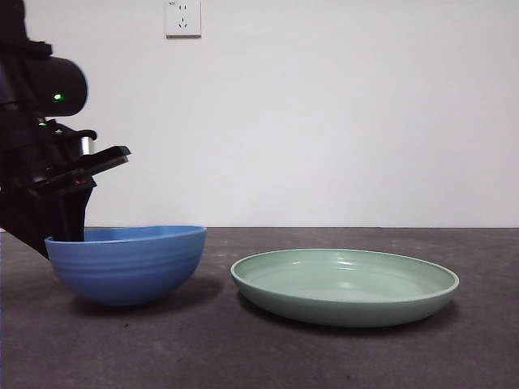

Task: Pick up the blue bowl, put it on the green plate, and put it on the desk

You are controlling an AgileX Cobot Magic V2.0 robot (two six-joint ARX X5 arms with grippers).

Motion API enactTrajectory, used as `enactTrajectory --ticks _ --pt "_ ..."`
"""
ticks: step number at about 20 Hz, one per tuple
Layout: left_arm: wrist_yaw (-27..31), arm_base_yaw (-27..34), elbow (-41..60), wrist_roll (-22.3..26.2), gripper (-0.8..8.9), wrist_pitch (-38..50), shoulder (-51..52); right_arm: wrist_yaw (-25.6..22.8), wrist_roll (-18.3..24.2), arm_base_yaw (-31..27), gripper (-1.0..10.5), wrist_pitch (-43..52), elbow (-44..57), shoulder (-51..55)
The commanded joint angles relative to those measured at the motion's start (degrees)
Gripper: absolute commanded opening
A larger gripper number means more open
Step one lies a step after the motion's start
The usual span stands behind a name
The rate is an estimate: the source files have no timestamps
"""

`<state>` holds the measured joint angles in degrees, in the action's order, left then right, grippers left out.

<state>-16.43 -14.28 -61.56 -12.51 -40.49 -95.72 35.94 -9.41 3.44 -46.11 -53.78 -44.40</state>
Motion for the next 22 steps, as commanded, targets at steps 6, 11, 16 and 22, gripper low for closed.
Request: enactTrajectory --ticks 6,11,16,22 --pt "6.01 -10.43 -15.72 -5.2 0.1 -5.4 -1.2 -0.46 0.87 0.44 6.1 0.72 -1.07 -0.48" --pt "6.05 -17.14 -26.51 -8.07 0.1 -5.03 -5.11 -1.68 0.96 1.2 6.1 0.72 -1.07 -0.48" --pt "6.05 -23.02 -35.41 -7.72 0.1 -8.11 -13.94 -1.68 0.96 1.2 6.1 0.72 -1.07 -0.48" --pt "6.05 -25.59 -40.13 -5.75 0.09 -9.46 -23.12 -1.64 0.92 1.22 6.1 0.61 -1.07 -0.48"
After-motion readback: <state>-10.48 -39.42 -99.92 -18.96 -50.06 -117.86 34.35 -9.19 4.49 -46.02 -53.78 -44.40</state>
